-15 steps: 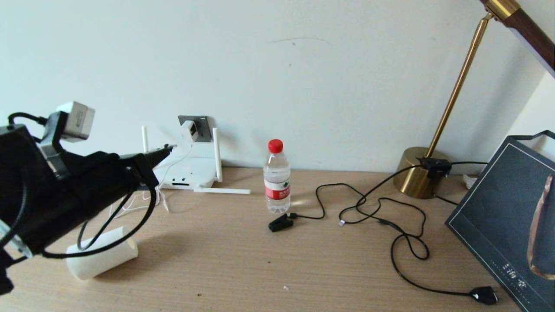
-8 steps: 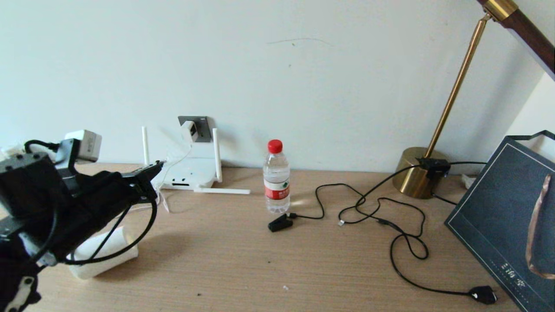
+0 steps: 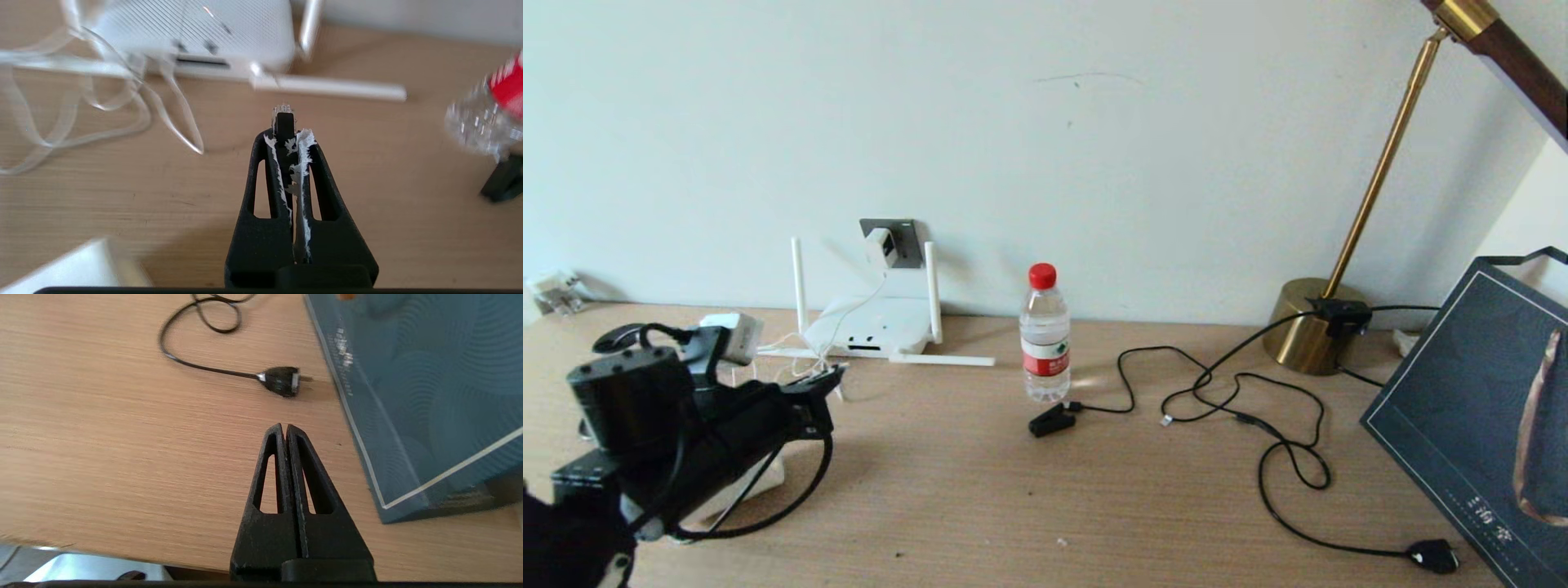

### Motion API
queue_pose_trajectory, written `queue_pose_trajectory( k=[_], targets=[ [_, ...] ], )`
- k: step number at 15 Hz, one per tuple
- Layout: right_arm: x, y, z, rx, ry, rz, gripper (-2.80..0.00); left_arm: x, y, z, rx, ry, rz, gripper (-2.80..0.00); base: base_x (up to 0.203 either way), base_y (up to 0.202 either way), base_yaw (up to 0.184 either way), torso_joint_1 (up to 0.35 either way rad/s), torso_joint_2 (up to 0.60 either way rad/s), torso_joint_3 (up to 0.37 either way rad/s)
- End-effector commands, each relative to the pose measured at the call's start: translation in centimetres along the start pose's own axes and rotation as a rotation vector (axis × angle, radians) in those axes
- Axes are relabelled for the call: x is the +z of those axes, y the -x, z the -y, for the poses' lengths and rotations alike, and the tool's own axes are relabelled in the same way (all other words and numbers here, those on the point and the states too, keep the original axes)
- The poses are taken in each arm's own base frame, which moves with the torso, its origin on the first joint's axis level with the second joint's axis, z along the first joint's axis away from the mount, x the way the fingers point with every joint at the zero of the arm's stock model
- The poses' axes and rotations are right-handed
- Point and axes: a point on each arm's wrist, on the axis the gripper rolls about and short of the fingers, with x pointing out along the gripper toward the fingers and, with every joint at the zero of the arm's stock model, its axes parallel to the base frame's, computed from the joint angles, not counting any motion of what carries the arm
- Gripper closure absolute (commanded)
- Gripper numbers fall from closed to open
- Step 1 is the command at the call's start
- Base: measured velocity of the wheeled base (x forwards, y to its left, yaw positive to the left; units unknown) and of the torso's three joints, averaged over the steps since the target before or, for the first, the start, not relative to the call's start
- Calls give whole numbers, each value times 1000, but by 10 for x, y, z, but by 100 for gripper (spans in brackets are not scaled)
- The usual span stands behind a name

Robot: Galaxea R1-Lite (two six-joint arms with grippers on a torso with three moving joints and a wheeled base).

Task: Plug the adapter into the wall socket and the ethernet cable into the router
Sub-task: Align cable and router interface

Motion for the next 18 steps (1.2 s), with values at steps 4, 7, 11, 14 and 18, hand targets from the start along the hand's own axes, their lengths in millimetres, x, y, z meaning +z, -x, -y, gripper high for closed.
queue_pose_trajectory(
  k=[4, 7, 11, 14, 18],
  targets=[
    [-2, 0, 0, 3, -21, -12, 0, -59, -60, -4, 8, -14, -29, 0, 0, 0, 0, 0, 0, 0],
    [-2, -1, 0, 1, -23, -14, 0, -58, -69, -8, 50, -18, 14, 0, 0, 0, 0, 0, 0, 0],
    [-2, 0, 0, 1, -28, -12, 0, -58, -70, -12, 68, -20, 17, 0, 0, 0, 0, 0, 0, 0],
    [-2, 0, 0, 0, -46, -11, 0, -63, -73, -20, 87, -38, 3, 0, 0, 0, 0, 0, 0, 0],
    [-2, 0, 0, 0, -46, -11, 0, -56, -74, -28, 87, -90, 32, 0, 0, 0, 0, 0, 0, 0]
  ],
)
